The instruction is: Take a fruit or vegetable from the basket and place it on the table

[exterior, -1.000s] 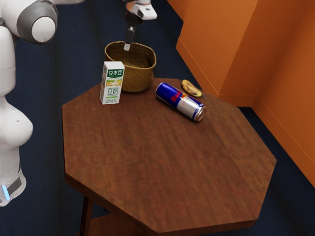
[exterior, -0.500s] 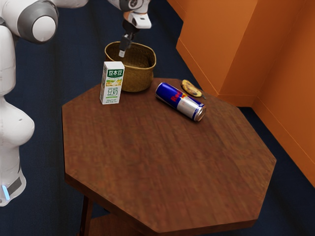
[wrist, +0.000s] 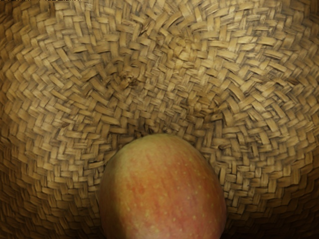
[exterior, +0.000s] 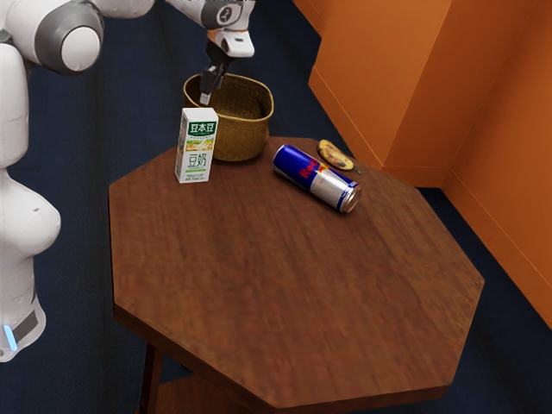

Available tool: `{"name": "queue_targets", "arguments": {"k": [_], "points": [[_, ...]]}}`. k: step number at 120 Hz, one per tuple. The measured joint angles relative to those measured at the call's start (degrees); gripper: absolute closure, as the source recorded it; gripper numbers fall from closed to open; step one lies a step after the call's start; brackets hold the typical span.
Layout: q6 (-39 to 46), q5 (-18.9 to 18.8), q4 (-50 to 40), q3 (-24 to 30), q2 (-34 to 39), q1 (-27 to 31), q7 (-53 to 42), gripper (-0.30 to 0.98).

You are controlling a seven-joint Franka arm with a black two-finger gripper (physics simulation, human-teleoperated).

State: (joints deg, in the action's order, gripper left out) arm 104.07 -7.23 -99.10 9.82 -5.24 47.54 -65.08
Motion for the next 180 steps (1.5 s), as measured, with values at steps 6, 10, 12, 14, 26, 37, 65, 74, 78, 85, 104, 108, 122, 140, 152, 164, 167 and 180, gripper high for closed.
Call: {"name": "queue_targets", "arguments": {"k": [6,10,12,14,26,37,65,74,78,85,104,108,122,140,152,164,167,180], "points": [[0.47,0.01,-0.36,-0.38,-0.14,-0.07,-0.22,0.0],[0.8,0.01,-0.65,-0.52,-0.24,0.06,-0.36,0.0],[0.95,0.01,-0.75,-0.56,-0.32,0.14,-0.42,0.0],[1.09,0.01,-0.82,-0.64,-0.42,0.17,-0.49,0.0],[1.82,0.04,-1.0,-0.9,-0.89,0.34,-0.83,0.0],[2.44,0.08,-1.02,-0.92,-1.35,0.27,-1.1,0.0],[3.57,0.16,-1.48,-0.79,-2.22,0.1,-1.57,0.0],[3.82,0.21,-2.28,-0.77,-2.21,0.1,-1.68,0.0],[3.91,0.23,-2.56,-0.77,-2.16,0.11,-1.73,0.0],[4.02,0.28,-2.91,-0.7,-2.11,0.14,-1.8,0.0],[4.46,0.35,-3.19,-0.54,-2.24,0.11,-1.96,0.0],[4.57,0.38,-3.21,-0.52,-2.33,0.1,-1.99,0.0],[4.88,0.39,-4.04,-0.51,-2.43,0.11,-2.08,0.0],[5.33,0.4,-5.03,-0.51,-2.44,0.11,-2.17,0.0],[5.54,0.39,-5.36,-0.51,-2.55,0.11,-2.22,0.0],[5.76,0.38,-5.64,-0.51,-2.76,0.12,-2.26,0.0],[5.8,0.38,-5.68,-0.51,-2.79,0.11,-2.27,0.0],[6.08,0.37,-6.09,-0.51,-2.87,0.11,-2.31,0.0]]}}
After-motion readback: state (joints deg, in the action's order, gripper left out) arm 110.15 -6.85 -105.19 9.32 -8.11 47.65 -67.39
